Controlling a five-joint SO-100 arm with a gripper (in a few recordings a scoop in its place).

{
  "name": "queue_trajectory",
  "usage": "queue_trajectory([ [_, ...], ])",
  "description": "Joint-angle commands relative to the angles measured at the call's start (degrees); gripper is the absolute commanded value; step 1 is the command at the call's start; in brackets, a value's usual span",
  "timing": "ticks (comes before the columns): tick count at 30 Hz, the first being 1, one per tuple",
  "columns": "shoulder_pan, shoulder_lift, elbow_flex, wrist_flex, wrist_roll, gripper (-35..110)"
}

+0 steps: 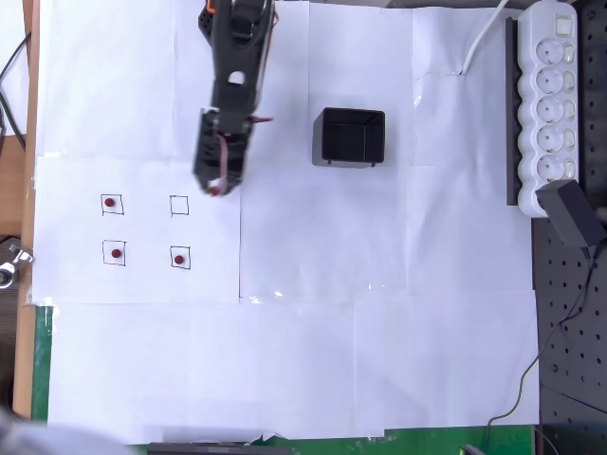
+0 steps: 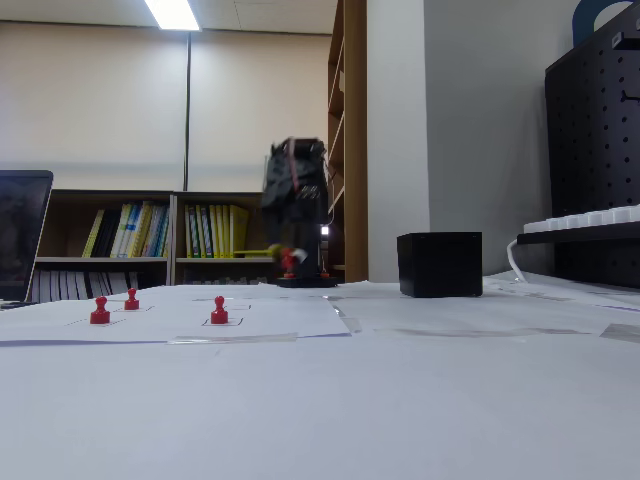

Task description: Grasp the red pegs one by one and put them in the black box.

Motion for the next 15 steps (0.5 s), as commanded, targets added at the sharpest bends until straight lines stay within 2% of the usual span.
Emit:
queue_trajectory([
  [1, -14.50, -1.76, 24.08, 24.70, -10.20, 0],
  [7, -32.52, 5.19, 29.53, 24.52, -17.75, 0],
  [10, -36.30, 11.07, 31.03, 24.26, -18.98, 0],
  [15, -39.64, 23.12, 31.29, 18.02, -19.51, 0],
])
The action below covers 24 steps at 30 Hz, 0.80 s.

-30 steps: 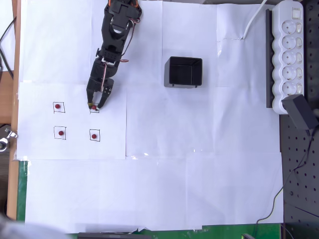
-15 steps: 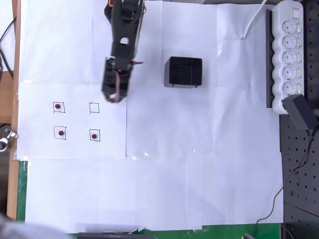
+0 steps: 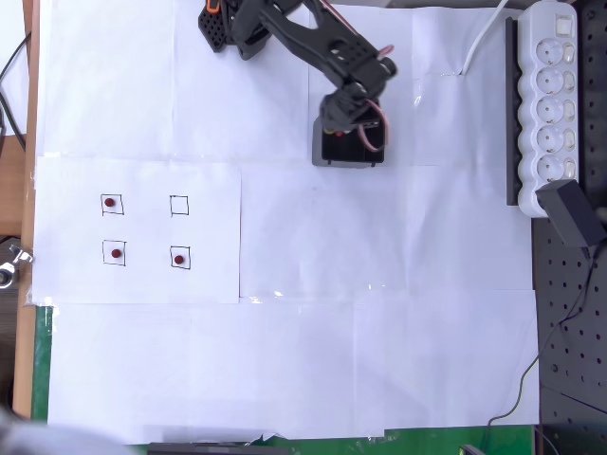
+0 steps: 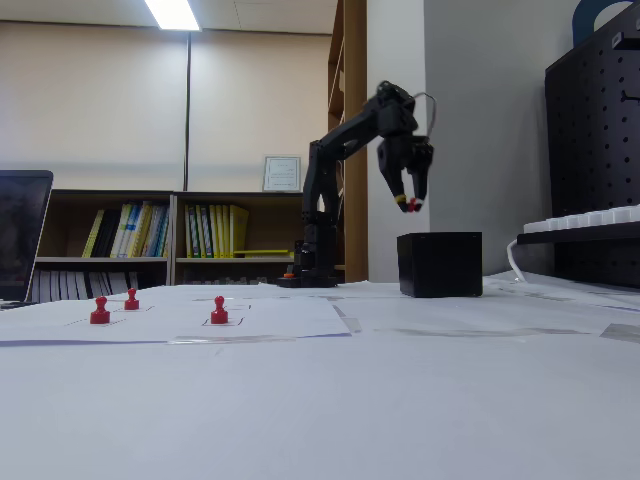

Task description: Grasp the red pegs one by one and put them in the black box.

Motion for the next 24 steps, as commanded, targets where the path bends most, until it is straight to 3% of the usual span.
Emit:
queue_trajectory([
  [1, -3.16, 5.98, 5.10, -3.78, -0.53, 0],
  [9, -3.52, 10.63, 7.65, -4.66, 0.26, 21],
  [17, 3.34, -8.35, 15.82, 0.44, 5.98, 23],
  [21, 17.14, -25.66, -1.23, 3.16, 23.64, 20],
  [24, 31.55, -35.33, -21.45, -7.21, 34.89, 20],
])
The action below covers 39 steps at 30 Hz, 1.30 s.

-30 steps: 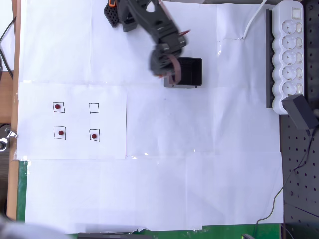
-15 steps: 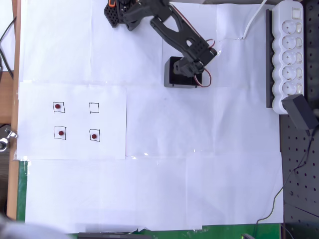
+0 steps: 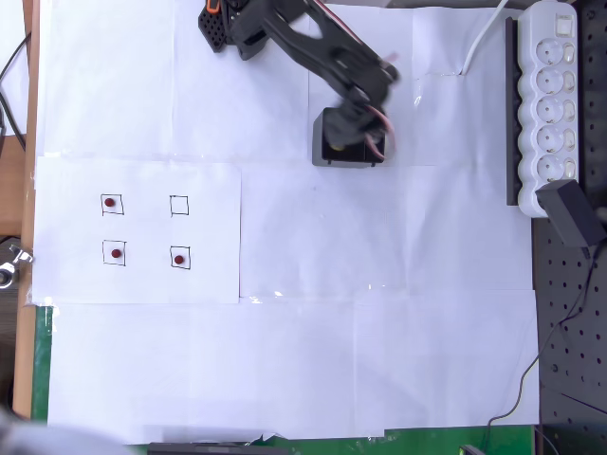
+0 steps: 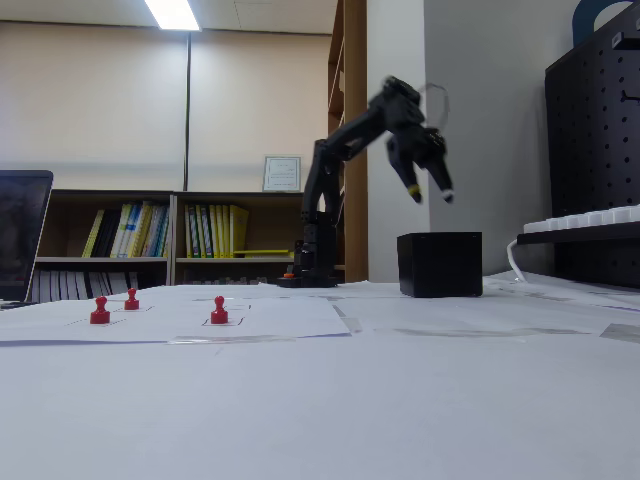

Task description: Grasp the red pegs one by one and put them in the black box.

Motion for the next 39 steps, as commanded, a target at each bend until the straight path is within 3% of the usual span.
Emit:
queue_trajectory([
  [1, 17.23, -16.00, -23.99, -12.22, 14.33, 19],
  [5, 28.65, -22.68, -49.13, -37.79, 23.73, 17],
  [10, 33.93, -14.24, -69.35, -81.39, 23.12, 16],
  [14, 35.68, -0.88, -74.44, -109.60, 19.34, 15],
  [18, 36.21, 13.89, -72.86, -128.94, 17.58, 15],
  [27, 37.88, 39.46, -56.51, -146.69, 14.33, 15],
  [39, 39.55, 53.79, -42.10, -150.21, 13.54, 15],
])
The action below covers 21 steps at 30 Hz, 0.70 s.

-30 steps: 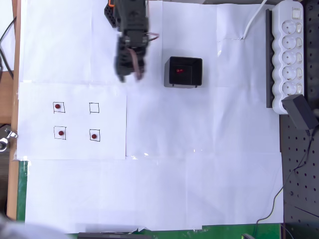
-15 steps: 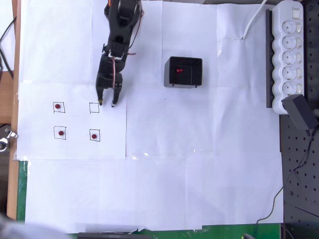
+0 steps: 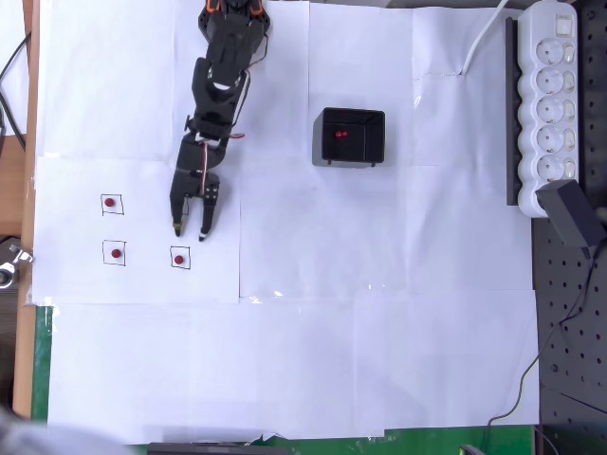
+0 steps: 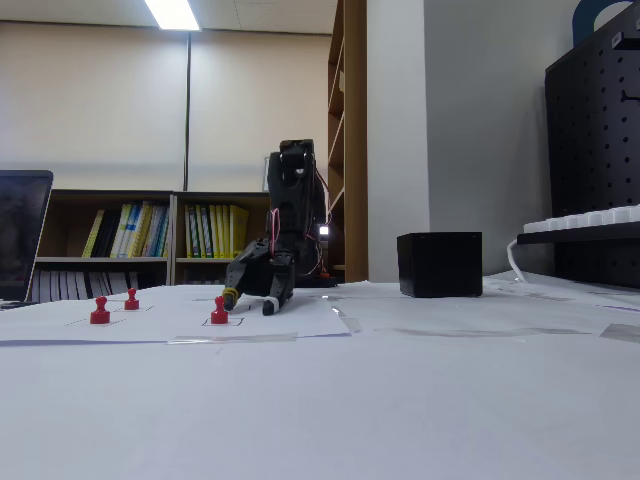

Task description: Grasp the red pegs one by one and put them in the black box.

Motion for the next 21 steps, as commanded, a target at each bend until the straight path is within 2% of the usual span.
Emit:
queue_trajectory([
  [1, 1.58, 2.46, 5.80, -0.26, -1.14, 15],
  [21, 3.25, 10.55, 17.14, -0.35, -6.15, 15],
])
